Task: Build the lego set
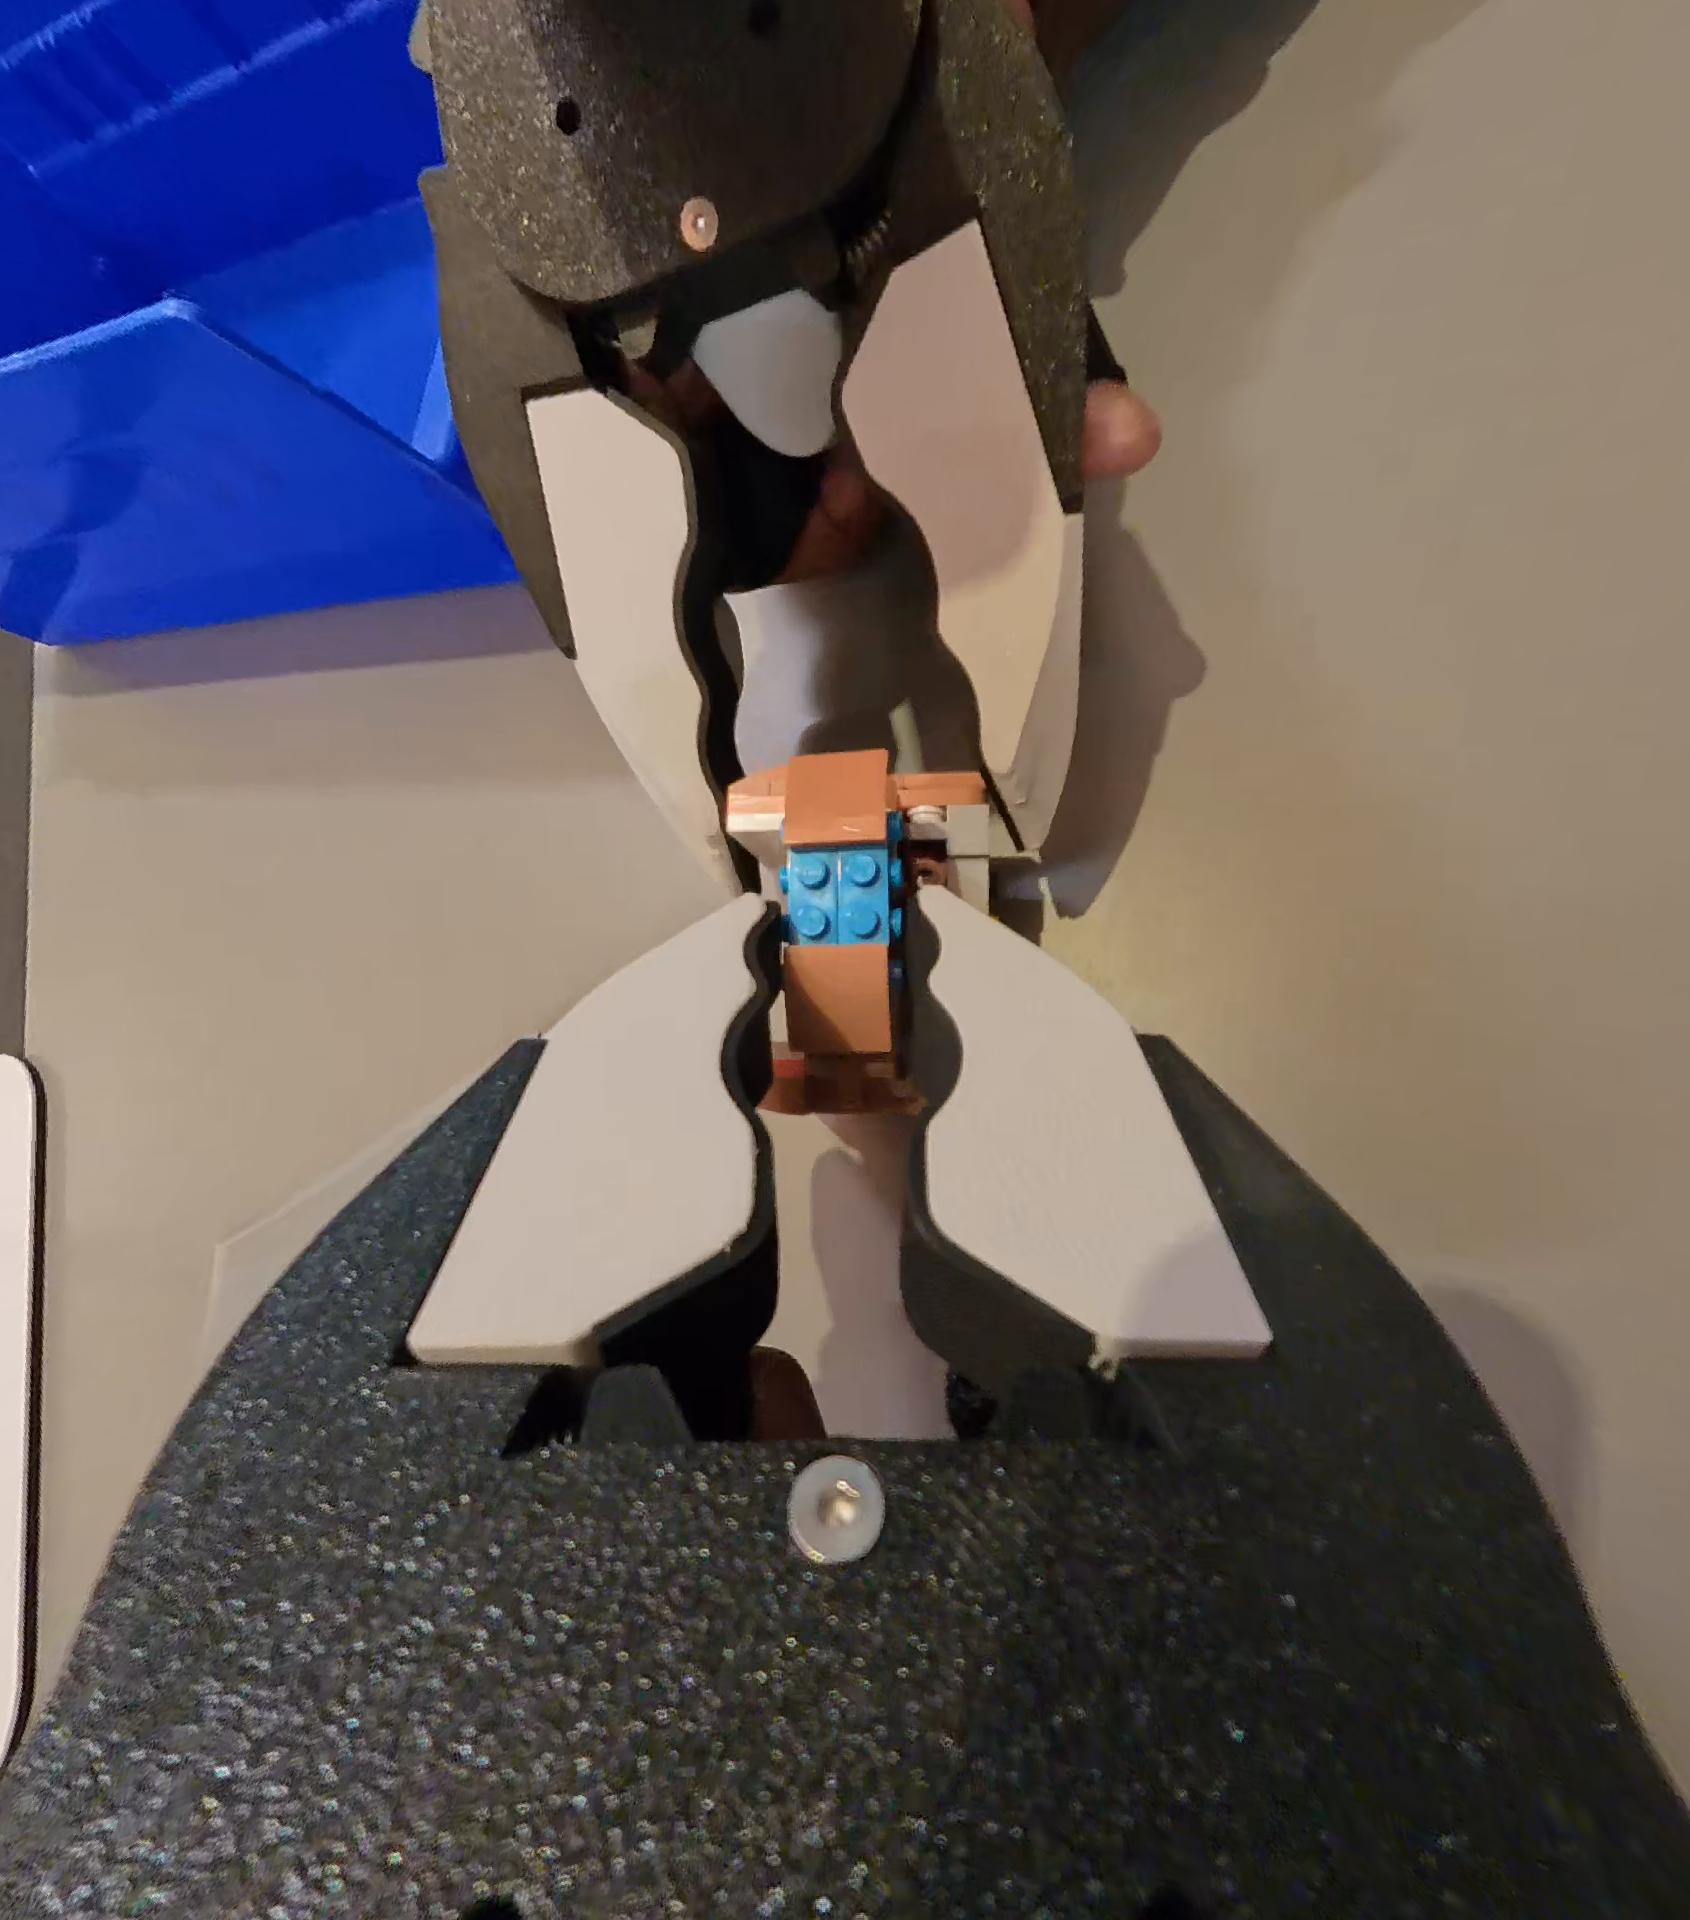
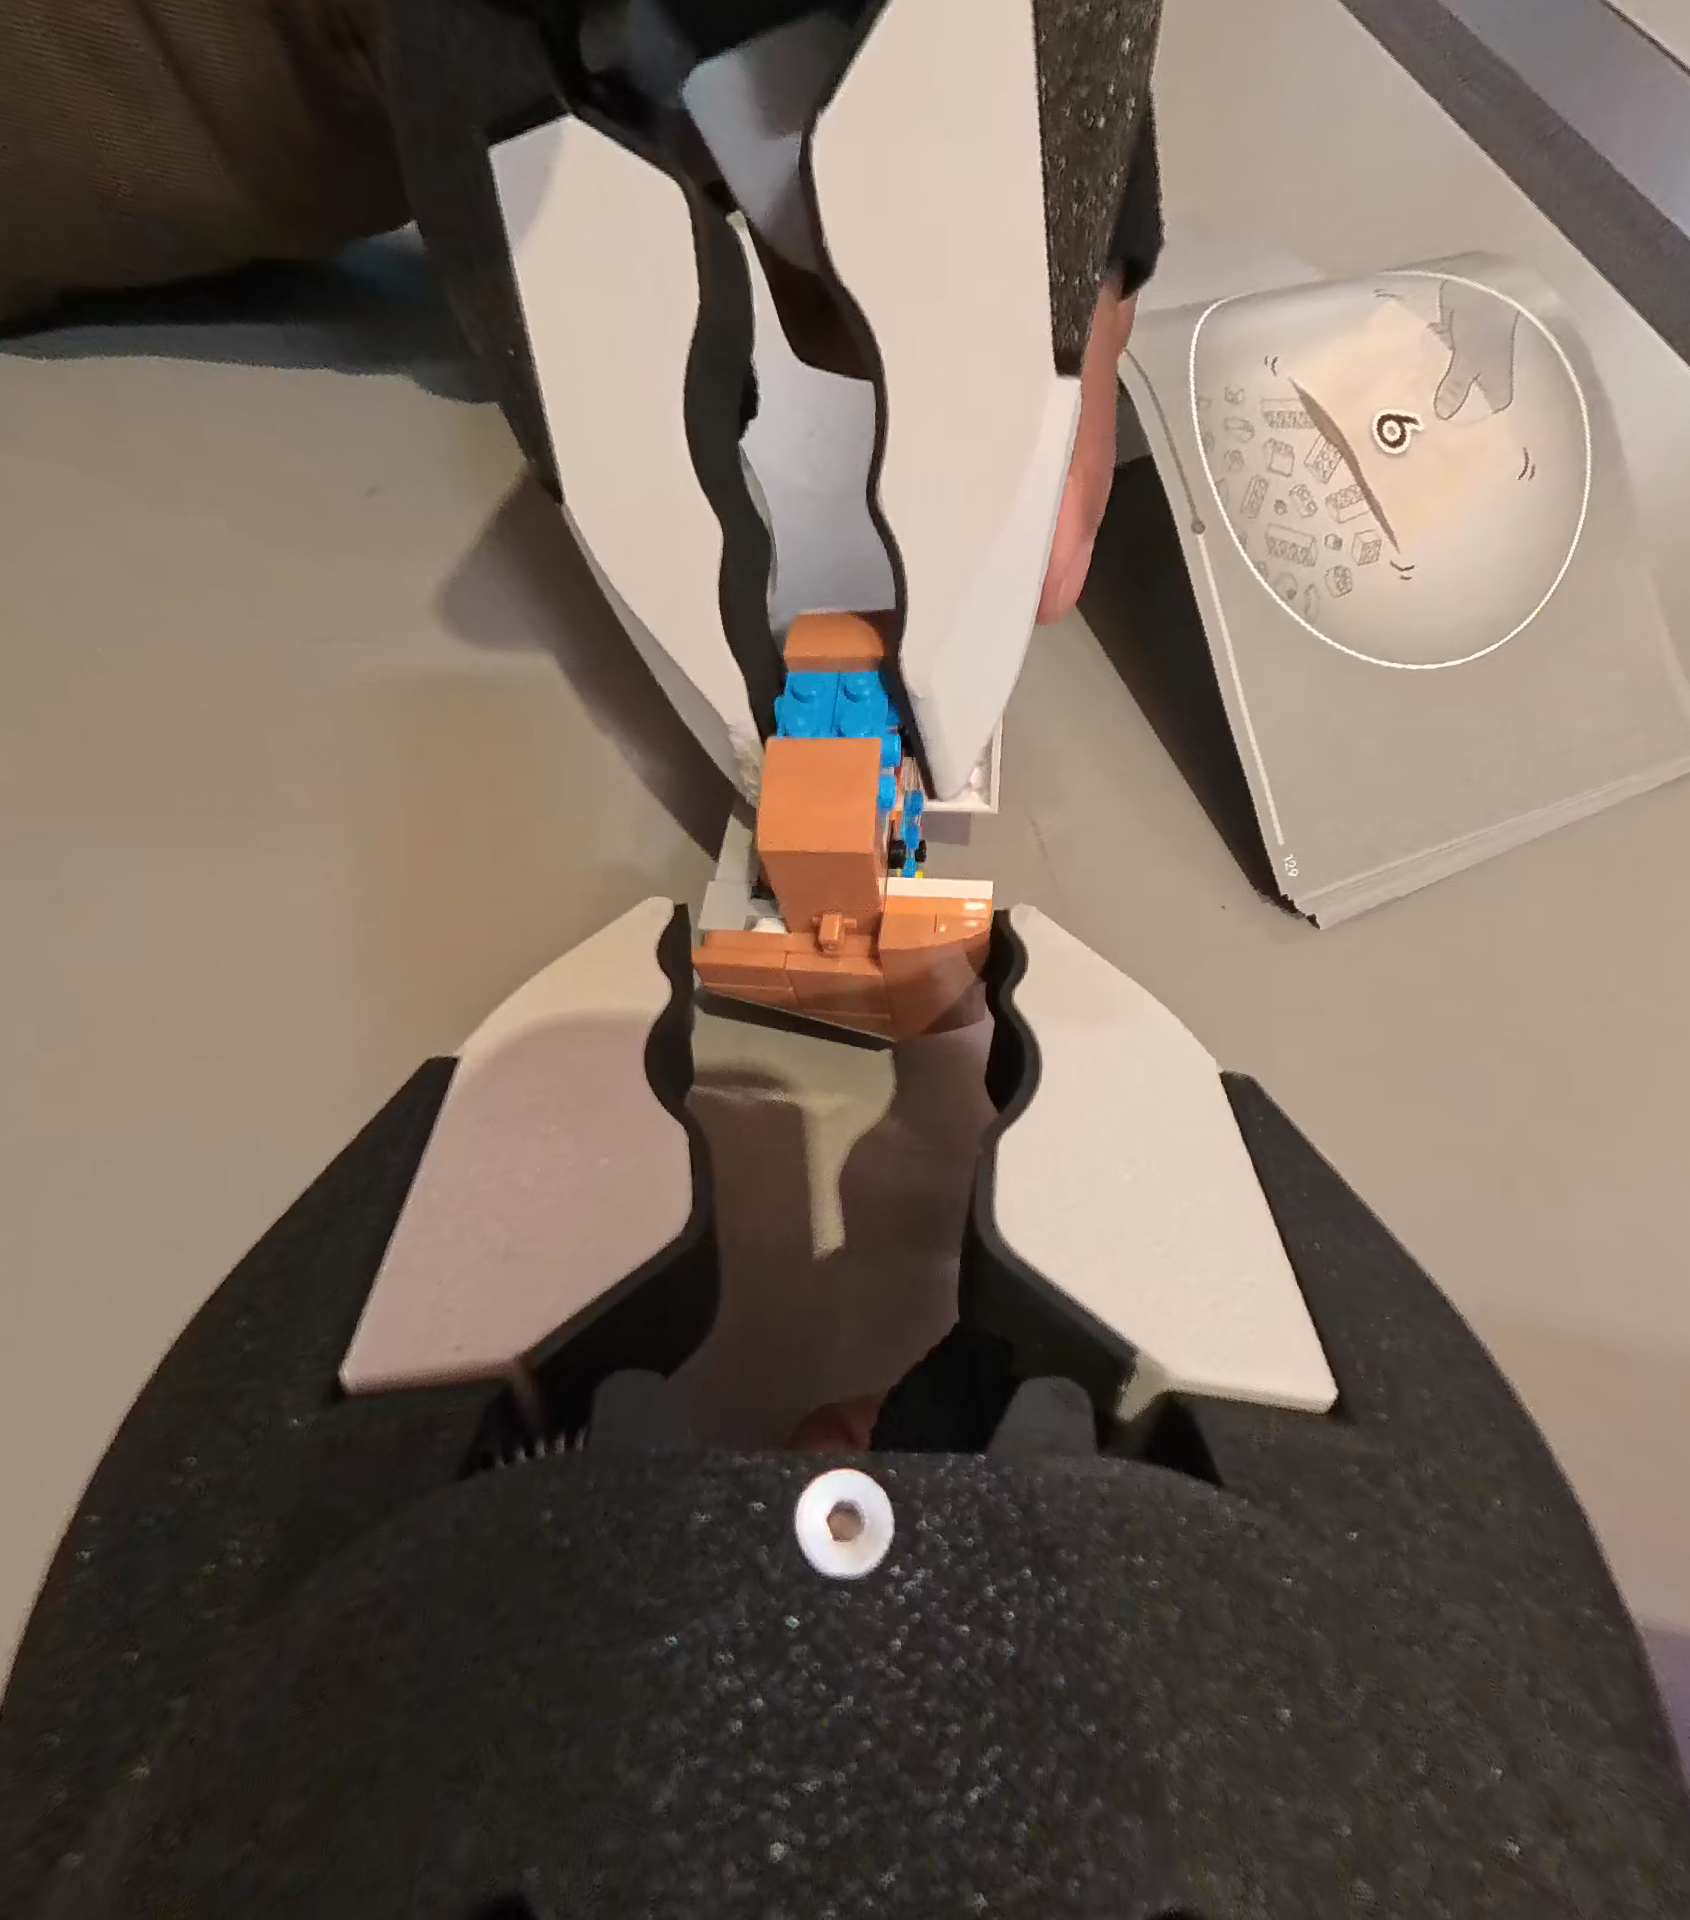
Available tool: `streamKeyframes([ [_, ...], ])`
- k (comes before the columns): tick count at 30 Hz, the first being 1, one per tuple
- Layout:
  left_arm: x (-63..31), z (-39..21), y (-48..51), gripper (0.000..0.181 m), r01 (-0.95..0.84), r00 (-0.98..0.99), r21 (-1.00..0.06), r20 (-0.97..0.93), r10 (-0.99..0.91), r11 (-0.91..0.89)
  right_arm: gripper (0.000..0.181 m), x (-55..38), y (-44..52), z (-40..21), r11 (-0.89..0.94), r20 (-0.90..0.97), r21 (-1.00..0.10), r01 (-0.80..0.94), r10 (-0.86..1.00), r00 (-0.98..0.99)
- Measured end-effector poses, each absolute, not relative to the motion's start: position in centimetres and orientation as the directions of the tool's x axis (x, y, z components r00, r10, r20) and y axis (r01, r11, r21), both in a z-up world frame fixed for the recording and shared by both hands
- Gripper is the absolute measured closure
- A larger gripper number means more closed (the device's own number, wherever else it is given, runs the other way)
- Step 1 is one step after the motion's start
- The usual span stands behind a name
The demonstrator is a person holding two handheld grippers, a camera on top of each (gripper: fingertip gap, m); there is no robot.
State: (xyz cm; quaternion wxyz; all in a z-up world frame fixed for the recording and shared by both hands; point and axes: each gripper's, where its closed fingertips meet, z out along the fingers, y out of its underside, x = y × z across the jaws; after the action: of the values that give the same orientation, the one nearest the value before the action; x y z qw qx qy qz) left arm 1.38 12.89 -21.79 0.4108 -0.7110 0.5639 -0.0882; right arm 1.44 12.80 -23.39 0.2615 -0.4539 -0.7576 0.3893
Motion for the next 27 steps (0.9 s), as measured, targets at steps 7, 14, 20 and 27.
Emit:
streamKeyframes([
  [7, 1.0, -22.2, 13.2, 0.154, -0.727, 0.364, -0.682, -0.293, -0.884, -0.074, 0.127, 1.5, 12.9, -23.4, 0.249, -0.005, -0.828, 0.503, 0.894, -0.449],
  [14, 0.5, -22.1, 13.0, 0.142, -0.691, 0.407, -0.714, -0.254, -0.877, -0.113, 0.126, 1.4, 13.1, -23.4, 0.221, -0.038, -0.827, 0.517, 0.895, -0.444],
  [20, -0.3, -21.8, 11.9, 0.126, -0.563, 0.499, -0.806, -0.156, -0.852, -0.182, 0.126, 1.4, 13.2, -23.3, 0.198, -0.063, -0.831, 0.520, 0.895, -0.441],
  [27, -1.1, -20.9, 12.6, 0.117, -0.495, 0.578, -0.841, -0.132, -0.806, -0.218, 0.126, 1.5, 13.2, -23.4, 0.193, -0.072, -0.827, 0.528, 0.895, -0.439],
])
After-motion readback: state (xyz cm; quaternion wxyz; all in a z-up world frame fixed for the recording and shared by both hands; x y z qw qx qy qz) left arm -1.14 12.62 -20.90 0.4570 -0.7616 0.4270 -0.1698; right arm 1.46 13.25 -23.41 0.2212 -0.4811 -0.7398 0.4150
